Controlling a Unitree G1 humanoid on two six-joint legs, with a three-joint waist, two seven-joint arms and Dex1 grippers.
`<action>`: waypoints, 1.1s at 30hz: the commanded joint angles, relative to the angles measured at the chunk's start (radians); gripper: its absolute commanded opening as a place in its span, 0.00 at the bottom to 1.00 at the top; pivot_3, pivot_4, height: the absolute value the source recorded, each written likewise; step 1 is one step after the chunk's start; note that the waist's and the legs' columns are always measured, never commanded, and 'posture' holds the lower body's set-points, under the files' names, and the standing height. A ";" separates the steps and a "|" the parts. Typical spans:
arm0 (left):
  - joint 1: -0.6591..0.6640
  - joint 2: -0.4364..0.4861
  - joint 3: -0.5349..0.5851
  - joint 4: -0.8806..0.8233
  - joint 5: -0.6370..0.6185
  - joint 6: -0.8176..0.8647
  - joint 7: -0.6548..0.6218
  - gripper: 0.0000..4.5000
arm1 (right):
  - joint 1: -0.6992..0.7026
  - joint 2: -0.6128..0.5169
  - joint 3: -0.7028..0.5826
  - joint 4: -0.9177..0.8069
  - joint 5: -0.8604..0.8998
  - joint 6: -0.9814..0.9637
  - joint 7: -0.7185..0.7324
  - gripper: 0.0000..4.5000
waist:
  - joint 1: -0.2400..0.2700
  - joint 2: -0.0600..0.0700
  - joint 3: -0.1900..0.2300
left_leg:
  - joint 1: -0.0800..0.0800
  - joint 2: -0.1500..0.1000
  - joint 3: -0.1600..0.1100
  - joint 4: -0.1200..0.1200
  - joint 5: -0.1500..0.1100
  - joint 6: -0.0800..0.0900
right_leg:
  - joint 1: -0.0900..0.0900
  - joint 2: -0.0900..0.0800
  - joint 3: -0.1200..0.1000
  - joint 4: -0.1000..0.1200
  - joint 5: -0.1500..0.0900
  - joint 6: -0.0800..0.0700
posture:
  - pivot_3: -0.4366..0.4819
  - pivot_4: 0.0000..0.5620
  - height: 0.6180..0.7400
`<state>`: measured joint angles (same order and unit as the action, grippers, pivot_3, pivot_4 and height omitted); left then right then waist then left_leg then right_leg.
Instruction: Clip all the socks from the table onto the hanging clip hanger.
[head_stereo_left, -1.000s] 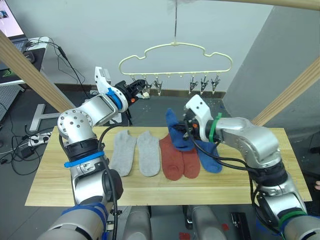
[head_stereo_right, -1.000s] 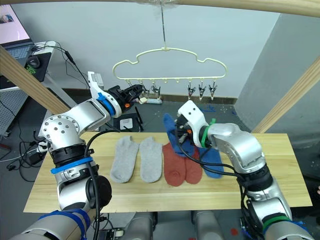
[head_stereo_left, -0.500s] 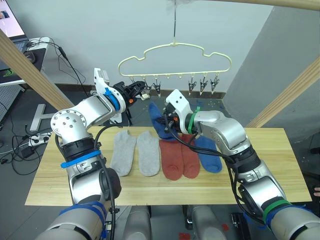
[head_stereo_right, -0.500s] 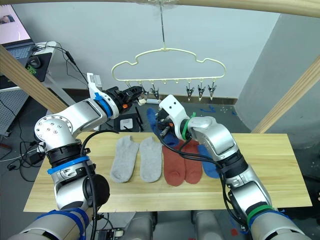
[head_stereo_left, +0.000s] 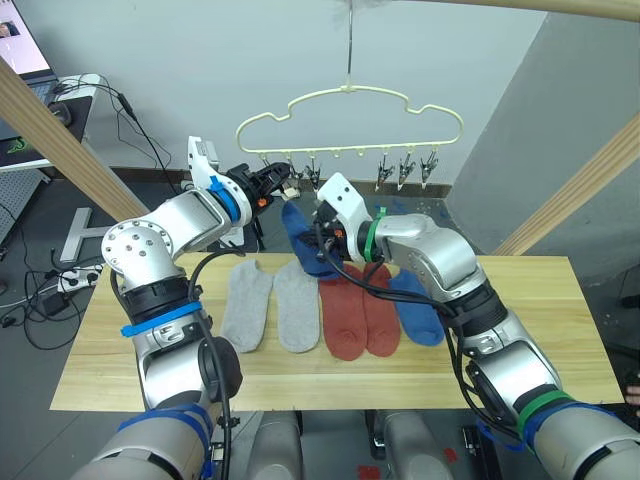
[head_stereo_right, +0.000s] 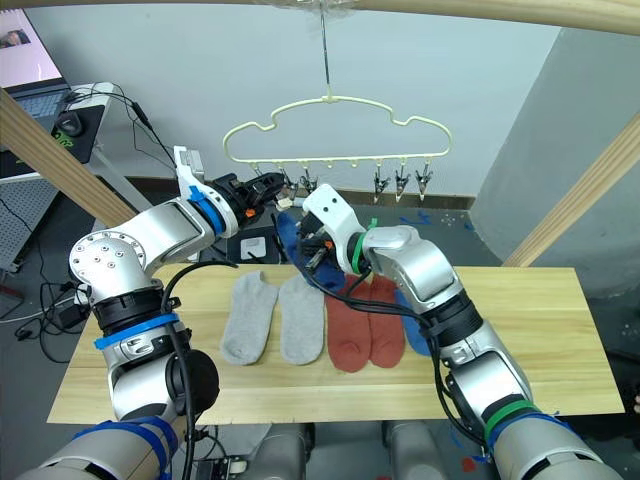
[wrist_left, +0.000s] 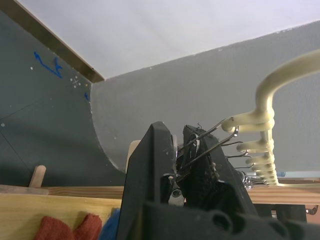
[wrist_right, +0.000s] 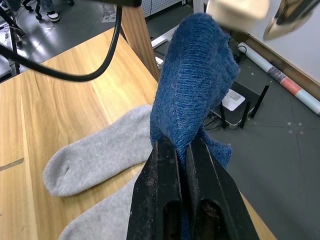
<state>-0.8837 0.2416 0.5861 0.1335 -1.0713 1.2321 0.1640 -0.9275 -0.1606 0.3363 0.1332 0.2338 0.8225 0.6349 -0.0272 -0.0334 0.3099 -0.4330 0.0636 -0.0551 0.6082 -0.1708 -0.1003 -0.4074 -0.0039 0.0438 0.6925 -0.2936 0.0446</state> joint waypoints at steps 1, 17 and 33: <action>0.027 0.017 0.001 -0.014 0.005 -0.005 0.019 0.06 | -0.040 0.007 -0.014 0.008 -0.010 -0.033 0.018 0.01 | 0.000 0.000 0.000 | 0.000 0.000 0.000 0.000 0.000 0.000 | 0.000 0.000 0.000 0.000 0.000 0.000 | 0.62 0.46 1.00; 0.044 0.022 -0.023 -0.025 -0.003 -0.009 0.007 0.06 | -0.088 0.005 -0.040 0.081 -0.031 -0.071 0.022 0.01 | 0.001 0.000 0.000 | 0.000 0.000 0.000 0.000 0.000 0.000 | 0.000 0.000 0.000 0.000 0.000 0.000 | 0.62 0.45 1.00; 0.051 0.020 -0.036 -0.030 -0.011 -0.020 0.013 0.06 | -0.108 0.020 -0.072 0.114 -0.045 -0.082 0.027 0.01 | 0.001 0.000 0.000 | 0.000 0.000 0.000 0.000 0.000 0.000 | 0.000 0.000 0.000 0.001 0.000 0.000 | 0.62 0.44 1.00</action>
<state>-0.8566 0.2478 0.5517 0.1103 -1.0917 1.2143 0.1624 -1.0053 -0.1492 0.2885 0.2649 0.1797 0.7558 0.6511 -0.0259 -0.0333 0.3098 -0.4330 0.0636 -0.0551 0.6082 -0.1708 -0.1004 -0.4077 -0.0040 0.0438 0.6931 -0.2936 0.0446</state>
